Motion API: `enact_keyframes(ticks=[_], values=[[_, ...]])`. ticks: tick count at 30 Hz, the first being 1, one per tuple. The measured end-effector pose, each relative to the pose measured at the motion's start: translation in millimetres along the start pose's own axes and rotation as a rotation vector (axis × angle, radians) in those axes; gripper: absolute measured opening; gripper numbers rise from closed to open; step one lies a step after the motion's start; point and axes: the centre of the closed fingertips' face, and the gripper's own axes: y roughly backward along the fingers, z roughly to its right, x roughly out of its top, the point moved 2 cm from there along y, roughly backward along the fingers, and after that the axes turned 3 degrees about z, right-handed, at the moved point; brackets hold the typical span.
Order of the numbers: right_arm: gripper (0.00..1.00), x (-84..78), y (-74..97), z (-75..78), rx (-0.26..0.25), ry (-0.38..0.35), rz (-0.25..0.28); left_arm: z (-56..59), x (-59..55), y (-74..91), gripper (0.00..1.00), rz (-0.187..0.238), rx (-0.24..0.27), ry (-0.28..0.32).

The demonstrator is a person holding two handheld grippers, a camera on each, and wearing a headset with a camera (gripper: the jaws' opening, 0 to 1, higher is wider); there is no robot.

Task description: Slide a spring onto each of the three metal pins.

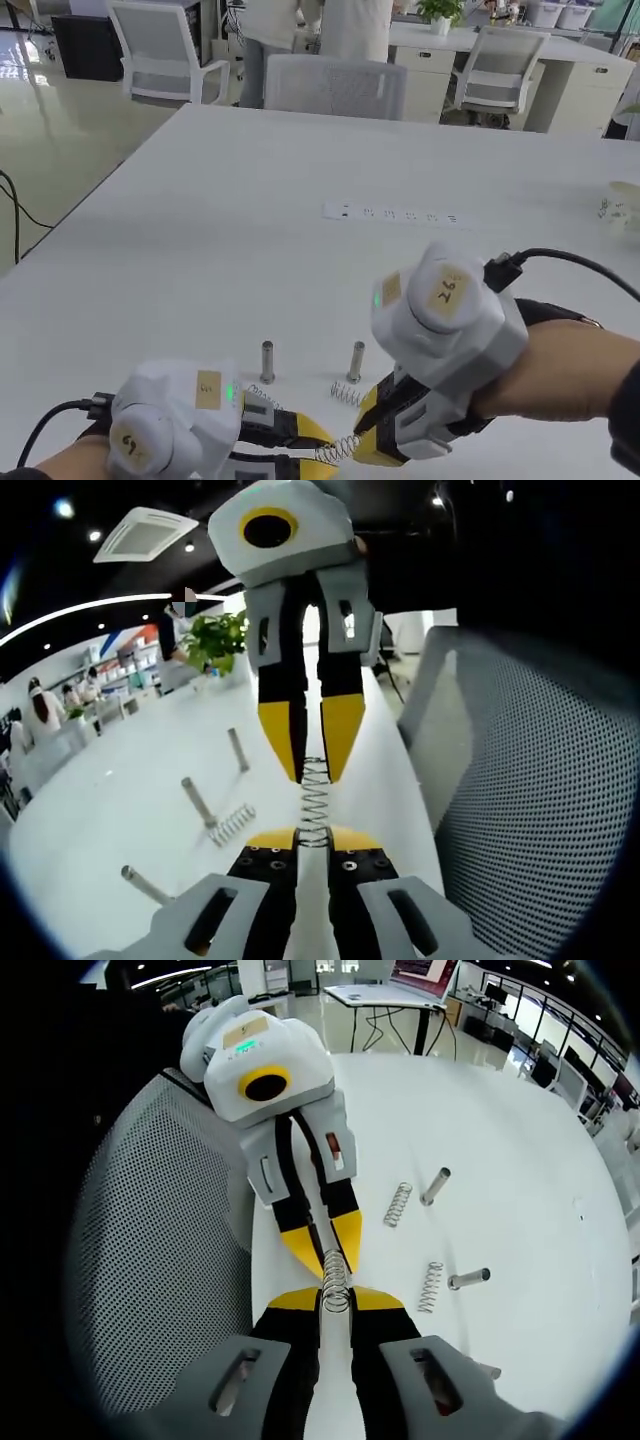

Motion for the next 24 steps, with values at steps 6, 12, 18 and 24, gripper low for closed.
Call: enact_keyframes(ticks=[6, 12, 18, 24], values=[[0.08, 10.2, 1.7, -0.1, -0.010, 0.011, 0.032, -1.3, 0.9, 0.3, 0.02, 0.006, 0.007, 0.007], [0.08, 20.3, 2.2, -0.4, -0.018, 0.015, 0.074, -2.3, 2.7, 0.4, 0.02, 0.015, 0.012, 0.010], [0.08, 19.9, 1.0, 0.8, -0.021, 0.016, 0.077, -3.1, 2.1, 0.9, 0.02, 0.012, 0.016, 0.012], [0.08, 17.8, -1.7, 1.6, -0.019, 0.004, 0.073, -4.3, 3.3, 0.4, 0.02, 0.019, 0.018, 0.016]])
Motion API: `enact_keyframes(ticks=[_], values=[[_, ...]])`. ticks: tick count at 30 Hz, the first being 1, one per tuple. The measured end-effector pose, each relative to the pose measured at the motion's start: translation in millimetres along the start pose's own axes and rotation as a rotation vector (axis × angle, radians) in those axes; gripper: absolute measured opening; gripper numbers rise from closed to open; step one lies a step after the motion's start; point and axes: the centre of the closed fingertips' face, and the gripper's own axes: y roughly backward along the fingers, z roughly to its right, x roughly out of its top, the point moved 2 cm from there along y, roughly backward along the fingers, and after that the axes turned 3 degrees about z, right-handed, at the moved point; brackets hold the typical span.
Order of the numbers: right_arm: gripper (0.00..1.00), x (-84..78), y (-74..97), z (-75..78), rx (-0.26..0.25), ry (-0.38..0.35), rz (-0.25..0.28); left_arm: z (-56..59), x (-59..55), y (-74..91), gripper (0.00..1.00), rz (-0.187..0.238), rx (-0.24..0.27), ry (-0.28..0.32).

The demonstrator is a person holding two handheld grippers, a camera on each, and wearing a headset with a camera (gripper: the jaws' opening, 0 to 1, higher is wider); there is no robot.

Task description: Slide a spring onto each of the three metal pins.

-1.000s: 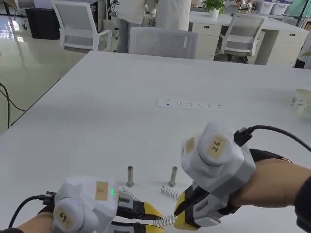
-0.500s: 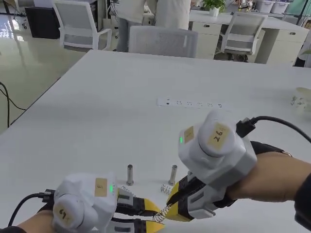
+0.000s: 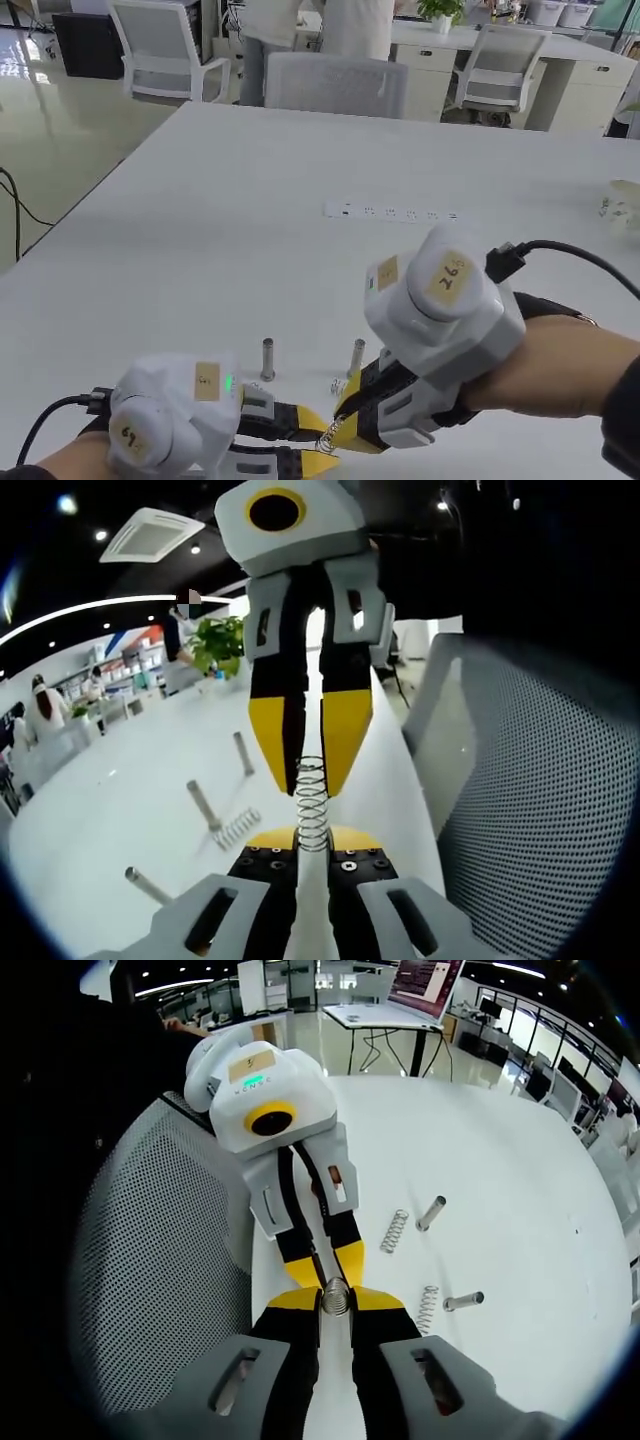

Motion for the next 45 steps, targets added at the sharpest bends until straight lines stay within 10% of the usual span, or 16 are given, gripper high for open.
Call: enact_keyframes(ticks=[13, 45], values=[[0.09, -3.7, -4.3, 0.2, 0.004, -0.007, -0.010, -0.6, 16.0, -1.2, 0.02, 0.050, 0.000, 0.014], [0.09, -18.5, 6.4, 15.0, -0.033, -0.030, -0.057, -5.3, 1.6, 3.0, 0.18, 0.046, 0.032, 0.088]])
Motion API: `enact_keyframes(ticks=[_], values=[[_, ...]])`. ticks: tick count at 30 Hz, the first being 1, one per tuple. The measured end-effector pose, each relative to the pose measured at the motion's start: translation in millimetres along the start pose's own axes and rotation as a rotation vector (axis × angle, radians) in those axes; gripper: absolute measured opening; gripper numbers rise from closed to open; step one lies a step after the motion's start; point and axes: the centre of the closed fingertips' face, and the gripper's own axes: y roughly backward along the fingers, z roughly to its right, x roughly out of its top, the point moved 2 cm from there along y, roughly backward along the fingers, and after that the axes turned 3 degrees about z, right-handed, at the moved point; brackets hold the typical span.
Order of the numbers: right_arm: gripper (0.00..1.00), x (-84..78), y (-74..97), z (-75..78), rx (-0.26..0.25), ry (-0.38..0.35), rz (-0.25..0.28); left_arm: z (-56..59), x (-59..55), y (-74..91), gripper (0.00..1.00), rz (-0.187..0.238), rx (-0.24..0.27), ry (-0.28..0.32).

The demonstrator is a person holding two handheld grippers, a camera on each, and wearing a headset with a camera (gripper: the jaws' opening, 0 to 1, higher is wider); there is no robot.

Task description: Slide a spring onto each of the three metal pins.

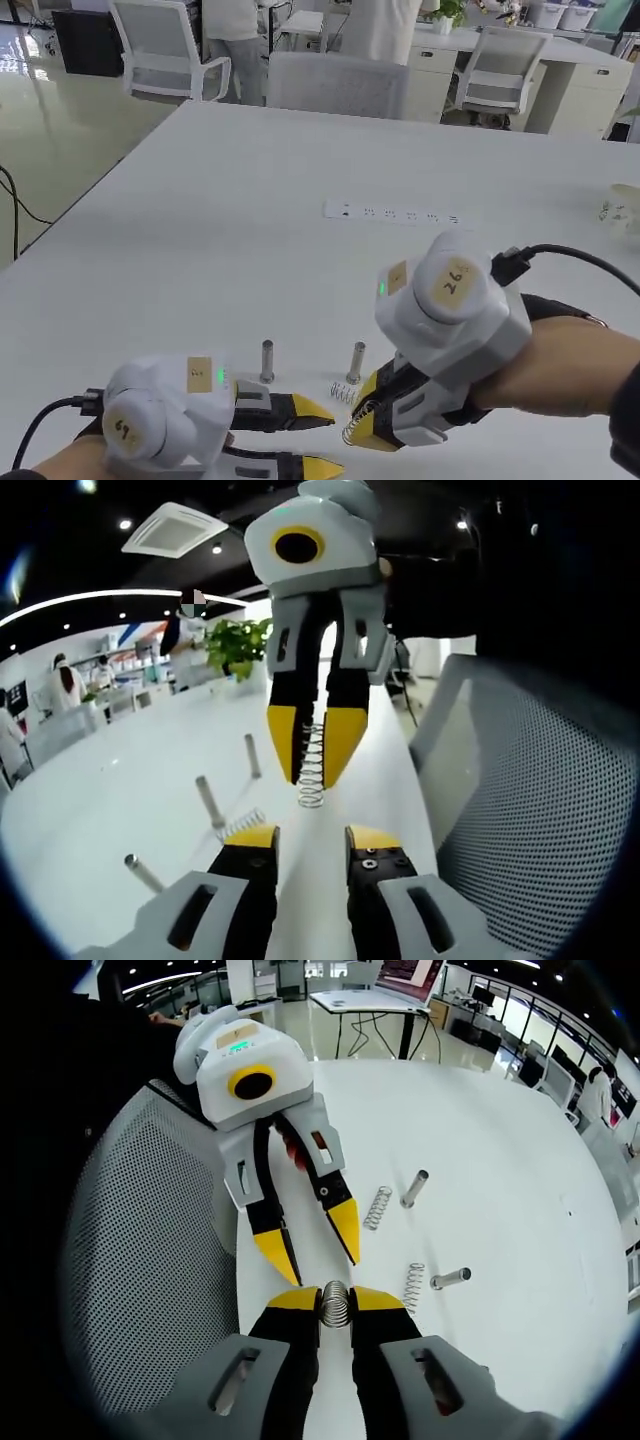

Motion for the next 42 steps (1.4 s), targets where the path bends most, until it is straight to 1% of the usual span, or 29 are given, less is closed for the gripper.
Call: enact_keyframes(ticks=[4, 10, 14, 21, 31, 38, 42], values=[[0.09, -5.0, 3.8, 5.2, -0.012, -0.015, -0.001, -2.3, -2.2, 3.3, 0.23, -0.001, 0.017, 0.008], [0.09, -11.3, 8.8, 11.0, -0.028, -0.032, -0.005, -7.8, -4.9, 9.6, 0.26, 0.010, 0.050, 0.031], [0.09, -16.6, 13.8, 17.4, -0.043, -0.044, -0.011, -9.5, -8.2, 13.5, 0.28, 0.012, 0.067, 0.043], [0.09, -24.2, 23.4, 27.9, -0.068, -0.065, -0.015, -17.3, -15.3, 24.8, 0.33, 0.015, 0.119, 0.067], [0.09, -31.0, 32.5, 36.8, -0.090, -0.080, -0.025, -28.4, -22.5, 40.5, 0.39, 0.014, 0.183, 0.092], [0.09, -34.5, 44.6, 49.2, -0.118, -0.091, -0.026, -34.8, -27.8, 48.9, 0.48, 0.005, 0.222, 0.108], [0.09, -37.9, 51.4, 58.2, -0.142, -0.093, -0.040, -36.4, -27.9, 51.8, 0.50, 0.009, 0.237, 0.114]])
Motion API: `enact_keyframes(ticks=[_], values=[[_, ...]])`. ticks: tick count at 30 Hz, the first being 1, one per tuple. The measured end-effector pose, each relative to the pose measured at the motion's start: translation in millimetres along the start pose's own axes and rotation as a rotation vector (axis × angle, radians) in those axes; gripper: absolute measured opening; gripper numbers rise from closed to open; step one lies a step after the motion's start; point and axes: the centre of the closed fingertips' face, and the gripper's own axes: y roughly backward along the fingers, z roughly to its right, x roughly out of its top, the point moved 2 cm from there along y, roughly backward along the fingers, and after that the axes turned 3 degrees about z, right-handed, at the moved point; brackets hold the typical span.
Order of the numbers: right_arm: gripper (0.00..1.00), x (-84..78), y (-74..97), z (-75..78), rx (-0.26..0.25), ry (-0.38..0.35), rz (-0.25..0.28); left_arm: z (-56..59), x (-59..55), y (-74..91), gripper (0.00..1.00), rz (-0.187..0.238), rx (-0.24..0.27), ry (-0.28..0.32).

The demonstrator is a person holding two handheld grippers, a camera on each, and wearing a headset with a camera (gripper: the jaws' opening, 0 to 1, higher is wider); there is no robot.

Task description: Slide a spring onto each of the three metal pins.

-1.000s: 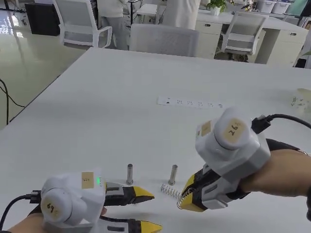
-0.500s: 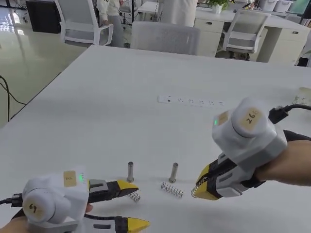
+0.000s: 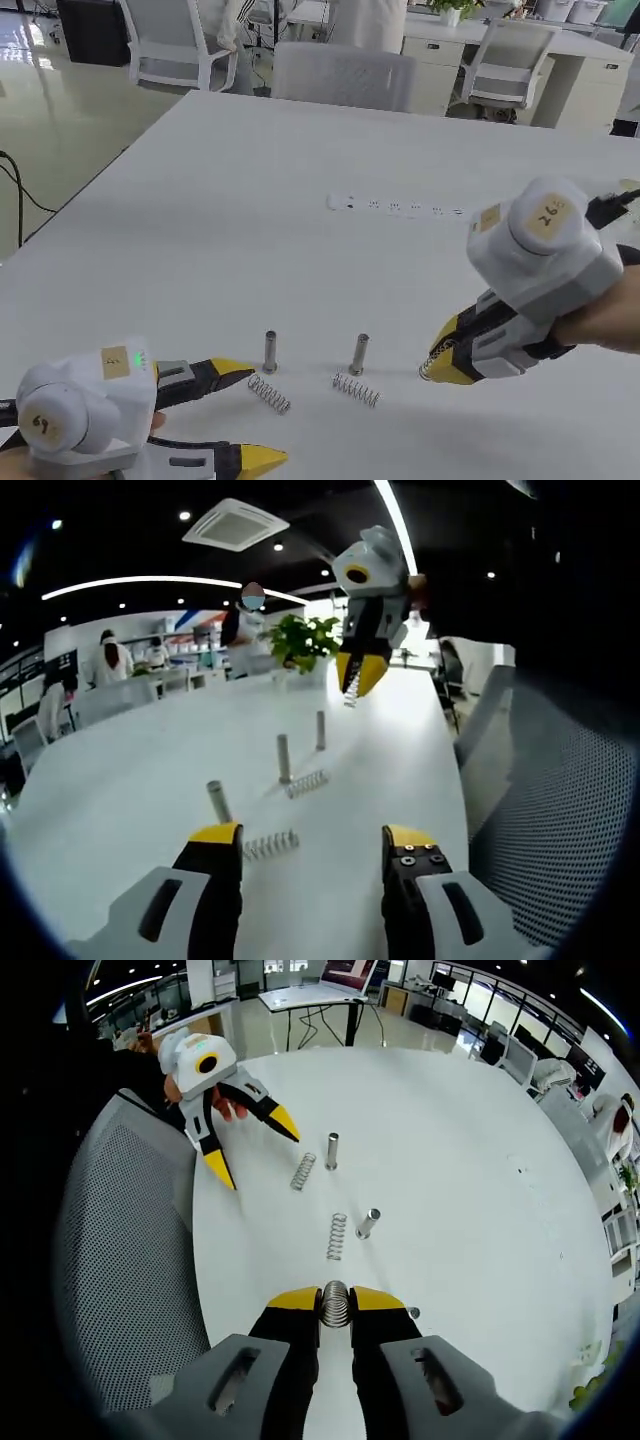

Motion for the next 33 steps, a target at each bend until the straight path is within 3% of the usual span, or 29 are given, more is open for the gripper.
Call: enact_keyframes(ticks=[16, 33], values=[[0.09, -13.8, 11.6, 33.7, -0.058, -0.005, -0.069, -8.2, -3.7, 3.3, 0.64, -0.004, 0.038, 0.018], [0.09, -26.9, -3.8, 53.3, -0.061, -0.006, -0.132, -8.6, -4.8, 5.1, 0.68, -0.009, 0.048, 0.019]])
